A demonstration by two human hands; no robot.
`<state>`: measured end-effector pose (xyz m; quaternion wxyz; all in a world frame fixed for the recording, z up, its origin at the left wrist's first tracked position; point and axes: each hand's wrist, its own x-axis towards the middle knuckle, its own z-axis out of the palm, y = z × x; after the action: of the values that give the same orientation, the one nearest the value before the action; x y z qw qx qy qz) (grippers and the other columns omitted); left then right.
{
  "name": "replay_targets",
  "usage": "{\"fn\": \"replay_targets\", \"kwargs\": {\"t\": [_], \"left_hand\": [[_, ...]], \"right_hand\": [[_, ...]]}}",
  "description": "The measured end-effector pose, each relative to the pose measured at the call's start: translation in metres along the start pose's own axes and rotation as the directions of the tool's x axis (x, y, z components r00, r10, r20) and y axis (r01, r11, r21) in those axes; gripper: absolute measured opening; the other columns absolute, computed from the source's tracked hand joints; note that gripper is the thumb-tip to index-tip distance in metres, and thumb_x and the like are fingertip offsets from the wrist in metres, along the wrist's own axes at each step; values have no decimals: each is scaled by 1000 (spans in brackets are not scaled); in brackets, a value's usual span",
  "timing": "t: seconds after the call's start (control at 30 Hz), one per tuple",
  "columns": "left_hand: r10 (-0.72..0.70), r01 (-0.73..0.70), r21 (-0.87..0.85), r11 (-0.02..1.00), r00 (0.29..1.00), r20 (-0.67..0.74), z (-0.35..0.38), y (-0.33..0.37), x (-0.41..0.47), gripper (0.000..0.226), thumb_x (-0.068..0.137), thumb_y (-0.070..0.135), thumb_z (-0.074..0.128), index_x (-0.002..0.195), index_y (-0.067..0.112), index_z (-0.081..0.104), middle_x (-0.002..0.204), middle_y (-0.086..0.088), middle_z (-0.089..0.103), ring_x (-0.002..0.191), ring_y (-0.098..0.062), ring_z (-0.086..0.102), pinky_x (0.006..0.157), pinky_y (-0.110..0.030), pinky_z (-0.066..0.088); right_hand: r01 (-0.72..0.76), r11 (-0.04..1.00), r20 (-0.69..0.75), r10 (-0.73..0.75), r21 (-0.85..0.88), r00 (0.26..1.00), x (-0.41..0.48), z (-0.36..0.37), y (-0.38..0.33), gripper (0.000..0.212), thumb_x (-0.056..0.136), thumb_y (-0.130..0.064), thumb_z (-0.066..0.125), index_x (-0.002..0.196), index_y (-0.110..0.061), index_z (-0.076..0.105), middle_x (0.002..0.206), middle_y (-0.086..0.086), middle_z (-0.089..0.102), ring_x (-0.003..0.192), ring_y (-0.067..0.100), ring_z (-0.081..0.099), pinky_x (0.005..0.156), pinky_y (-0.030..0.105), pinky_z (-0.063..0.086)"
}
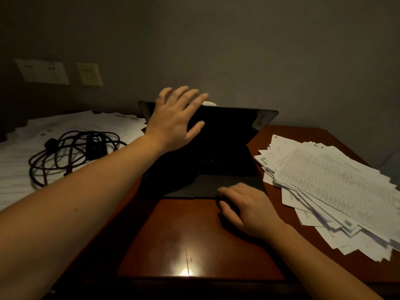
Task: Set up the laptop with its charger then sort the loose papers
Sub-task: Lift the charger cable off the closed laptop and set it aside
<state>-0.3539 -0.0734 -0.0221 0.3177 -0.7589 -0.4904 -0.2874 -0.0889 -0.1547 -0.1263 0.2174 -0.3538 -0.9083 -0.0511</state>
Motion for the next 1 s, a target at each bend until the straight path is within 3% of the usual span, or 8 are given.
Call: {"fn": "replay_targets", "kwargs": {"t": [0.07,0.13,0.17,0.23,0.37,0.53,0.73,1.0], "left_hand": [[141,-148,129,981,988,61,3,-4,-9,75,95,58,40,158,18,28,163,-10,29,152,-32,21,119,-60,15],[217,-227,187,956,973,74,4,-8,-10,80,96,61,37,160,15,20,166,-12,17,153,-36,10,118,-65,8],[224,-237,207,949,971,82,6,-8,-9,82,96,61,37,160,14,18,167,-12,15,153,-38,9,118,-66,6],[205,-229,246,942,971,120,10,-7,-4,84,97,61,36,160,11,12,167,-13,10,153,-39,6,117,-65,1],[125,-164,281,946,981,151,20,-4,11,86,98,60,30,160,7,2,168,-14,1,154,-37,-2,120,-59,-4],[-19,-24,177,984,972,235,35,-11,47,87,97,63,27,159,9,-3,168,-10,-7,153,-32,-11,123,-55,-6],[-118,77,112,991,895,430,56,-28,91,99,89,67,37,159,15,-10,168,-5,-13,152,-34,-18,119,-63,-7],[-111,146,-9,989,789,604,66,-47,121,96,93,61,45,160,18,-9,168,-2,-9,154,-30,-10,120,-61,-7]], "right_hand": [[-76,997,56,75,8,996,12,5,5,57,100,-52,37,142,-18,54,144,-4,55,137,16,45,114,29,35],[-216,976,171,206,40,963,22,11,12,74,96,-66,23,157,-25,28,161,-12,20,154,13,6,121,26,0],[-272,962,209,260,31,943,28,15,16,79,93,-70,17,159,-27,17,164,-11,10,154,13,-4,120,28,-6],[-362,932,235,346,30,909,39,20,24,78,94,-70,16,160,-29,9,168,-6,5,154,14,-8,122,36,-6],[-505,860,214,481,71,850,63,27,41,66,103,-58,26,160,-26,16,168,1,15,155,20,0,124,44,-1],[-418,908,252,409,-20,877,78,34,52,71,102,-62,23,160,-24,14,168,1,9,155,18,-5,125,41,-5],[-382,924,279,375,-34,884,79,34,53,72,100,-66,20,160,-28,10,169,-4,5,154,14,-11,124,43,-11],[-365,929,334,361,-53,871,81,35,54,72,100,-67,19,160,-30,6,169,-5,-1,154,13,-12,123,44,-13]]}}
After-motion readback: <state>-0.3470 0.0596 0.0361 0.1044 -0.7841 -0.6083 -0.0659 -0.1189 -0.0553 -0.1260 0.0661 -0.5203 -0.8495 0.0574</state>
